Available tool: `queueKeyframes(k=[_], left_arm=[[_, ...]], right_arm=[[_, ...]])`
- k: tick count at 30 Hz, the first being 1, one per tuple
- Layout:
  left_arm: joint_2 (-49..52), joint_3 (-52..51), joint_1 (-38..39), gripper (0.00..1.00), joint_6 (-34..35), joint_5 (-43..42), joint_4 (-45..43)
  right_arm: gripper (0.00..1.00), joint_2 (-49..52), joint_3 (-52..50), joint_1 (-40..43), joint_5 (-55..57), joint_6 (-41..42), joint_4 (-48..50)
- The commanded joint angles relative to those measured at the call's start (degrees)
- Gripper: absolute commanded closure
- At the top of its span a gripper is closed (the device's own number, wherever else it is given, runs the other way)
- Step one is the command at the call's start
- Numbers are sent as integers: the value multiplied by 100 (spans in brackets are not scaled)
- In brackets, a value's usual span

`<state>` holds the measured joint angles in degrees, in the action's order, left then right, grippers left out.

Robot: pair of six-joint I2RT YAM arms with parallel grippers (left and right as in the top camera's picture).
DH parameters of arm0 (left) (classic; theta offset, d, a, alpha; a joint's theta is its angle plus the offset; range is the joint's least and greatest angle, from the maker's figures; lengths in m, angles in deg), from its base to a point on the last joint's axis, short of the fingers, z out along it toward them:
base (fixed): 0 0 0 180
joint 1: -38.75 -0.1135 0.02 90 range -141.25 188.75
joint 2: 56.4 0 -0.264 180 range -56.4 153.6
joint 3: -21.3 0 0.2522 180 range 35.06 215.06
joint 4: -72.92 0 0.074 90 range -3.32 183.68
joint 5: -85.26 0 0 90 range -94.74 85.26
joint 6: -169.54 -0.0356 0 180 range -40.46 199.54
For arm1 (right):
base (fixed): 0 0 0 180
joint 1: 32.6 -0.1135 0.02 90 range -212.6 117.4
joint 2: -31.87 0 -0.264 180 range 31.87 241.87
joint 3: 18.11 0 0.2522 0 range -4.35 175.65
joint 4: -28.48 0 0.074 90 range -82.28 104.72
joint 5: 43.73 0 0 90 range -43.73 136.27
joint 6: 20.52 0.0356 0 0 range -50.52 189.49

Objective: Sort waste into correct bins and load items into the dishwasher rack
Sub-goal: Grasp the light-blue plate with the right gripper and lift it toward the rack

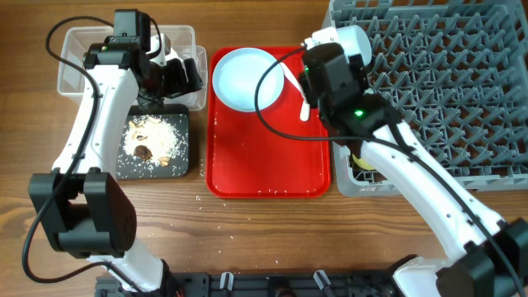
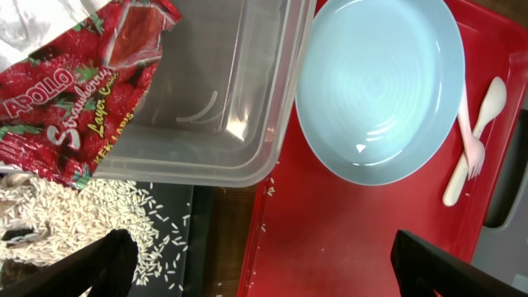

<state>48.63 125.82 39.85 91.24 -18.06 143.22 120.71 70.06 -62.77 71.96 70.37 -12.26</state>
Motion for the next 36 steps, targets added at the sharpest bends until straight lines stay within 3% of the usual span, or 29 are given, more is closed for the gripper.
queueKeyframes(k=[1,3,5,8,14,24,30,36], left_arm=[[-101,85,11,0,-9,11,-17],[-101,85,11,0,-9,11,-17],[-101,85,11,0,-9,11,-17],[-101,85,11,0,-9,11,-17],[-101,85,11,0,-9,11,-17],[-101,85,11,0,-9,11,-17],[-101,85,11,0,-9,11,-17],[-101,85,11,0,-9,11,-17]], right_arm=[[0,66,46,13,-2640,1423,319],[3,278,9,13,-3058,1917,669],[17,573,9,13,-2828,2524,850],[20,1143,9,13,-2157,3705,1064],[37,2315,17,13,-2317,4577,1687],[59,3270,17,13,-2317,4863,1858],[95,3353,17,15,-2608,4861,1410],[96,3156,26,208,-3163,4653,831]])
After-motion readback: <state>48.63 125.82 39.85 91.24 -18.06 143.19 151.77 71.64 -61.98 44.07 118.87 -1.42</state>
